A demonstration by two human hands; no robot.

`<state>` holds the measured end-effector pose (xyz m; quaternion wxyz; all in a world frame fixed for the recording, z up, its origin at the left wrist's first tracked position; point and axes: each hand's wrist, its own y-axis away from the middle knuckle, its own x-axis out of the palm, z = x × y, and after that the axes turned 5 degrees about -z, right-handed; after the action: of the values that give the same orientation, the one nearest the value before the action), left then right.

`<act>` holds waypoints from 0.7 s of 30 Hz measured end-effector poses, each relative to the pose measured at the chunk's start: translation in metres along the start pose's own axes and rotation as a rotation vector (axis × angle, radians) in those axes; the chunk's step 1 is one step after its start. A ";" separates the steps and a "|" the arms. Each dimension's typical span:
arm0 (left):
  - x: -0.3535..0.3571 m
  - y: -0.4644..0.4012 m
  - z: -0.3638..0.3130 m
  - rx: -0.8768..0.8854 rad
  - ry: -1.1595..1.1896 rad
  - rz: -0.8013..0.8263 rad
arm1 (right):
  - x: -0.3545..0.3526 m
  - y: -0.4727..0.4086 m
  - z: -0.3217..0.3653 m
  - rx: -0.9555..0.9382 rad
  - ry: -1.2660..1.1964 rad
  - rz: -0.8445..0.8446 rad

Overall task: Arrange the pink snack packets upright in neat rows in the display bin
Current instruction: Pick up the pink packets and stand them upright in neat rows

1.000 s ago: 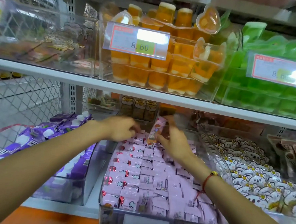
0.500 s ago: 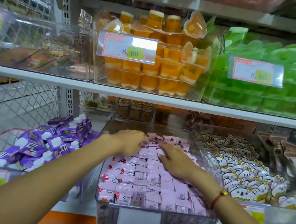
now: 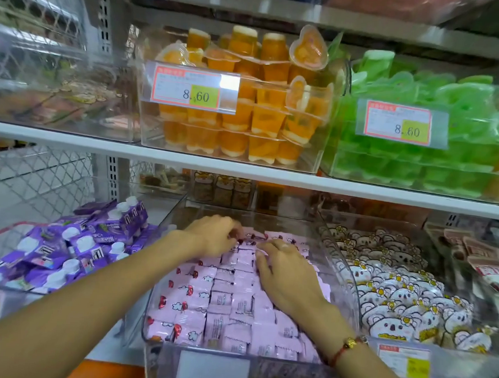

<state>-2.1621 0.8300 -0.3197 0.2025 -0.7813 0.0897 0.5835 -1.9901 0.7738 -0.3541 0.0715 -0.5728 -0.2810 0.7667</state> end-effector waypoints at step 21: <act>0.009 -0.011 -0.021 -0.107 -0.097 -0.188 | -0.008 -0.017 -0.009 0.094 -0.024 0.369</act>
<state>-2.1366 0.8321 -0.3209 0.2186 -0.7667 -0.0253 0.6031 -1.9829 0.7876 -0.3408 -0.0471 -0.6013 -0.1358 0.7860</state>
